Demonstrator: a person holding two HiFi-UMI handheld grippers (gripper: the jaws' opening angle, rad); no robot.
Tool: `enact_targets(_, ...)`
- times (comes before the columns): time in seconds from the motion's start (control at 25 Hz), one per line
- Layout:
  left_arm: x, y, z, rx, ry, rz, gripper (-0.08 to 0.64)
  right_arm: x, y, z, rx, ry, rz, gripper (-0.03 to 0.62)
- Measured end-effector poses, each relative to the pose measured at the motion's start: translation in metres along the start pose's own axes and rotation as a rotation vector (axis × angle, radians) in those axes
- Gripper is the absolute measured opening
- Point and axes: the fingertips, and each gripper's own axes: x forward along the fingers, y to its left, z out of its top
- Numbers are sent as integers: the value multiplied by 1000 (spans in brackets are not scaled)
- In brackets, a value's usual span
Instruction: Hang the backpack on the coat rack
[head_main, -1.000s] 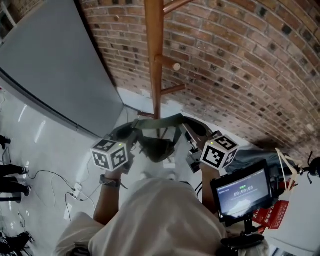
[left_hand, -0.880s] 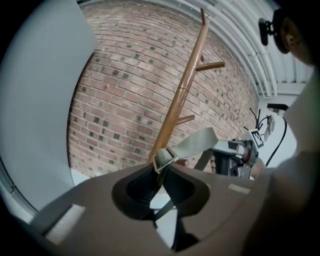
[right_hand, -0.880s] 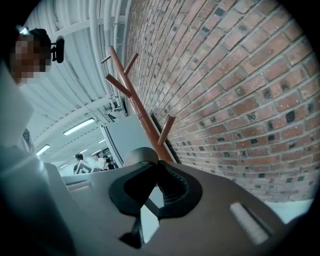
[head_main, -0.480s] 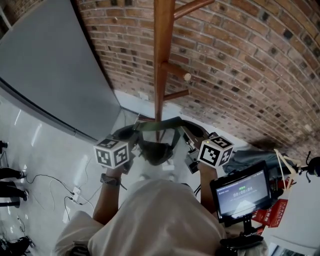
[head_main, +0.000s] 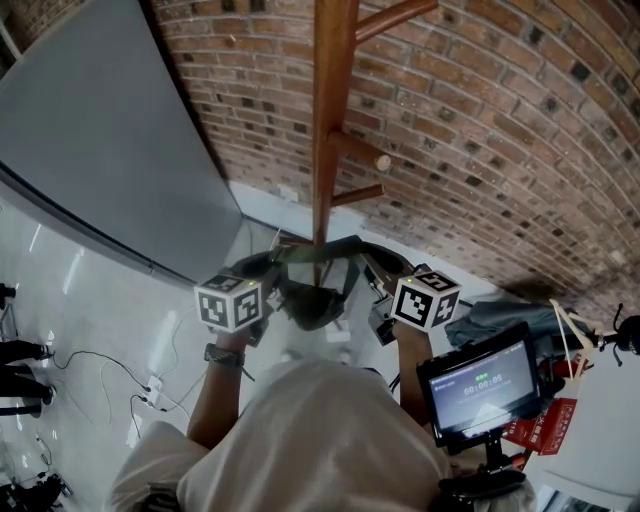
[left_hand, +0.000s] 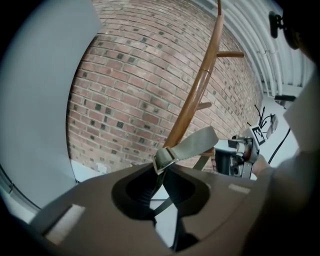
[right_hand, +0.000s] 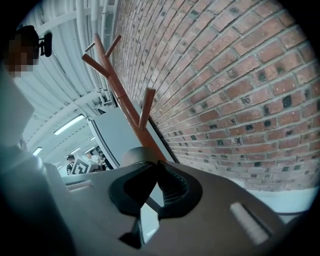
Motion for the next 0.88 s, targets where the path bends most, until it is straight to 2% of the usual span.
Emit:
enact_targets(0.4,12,7,-20,-12,57,-1,43,12,-15,-21,28,58,-22,12)
enact_targets(0.88,18,6,-32,-10,95,-9,43,19,-19,-29,33,88,-25,11)
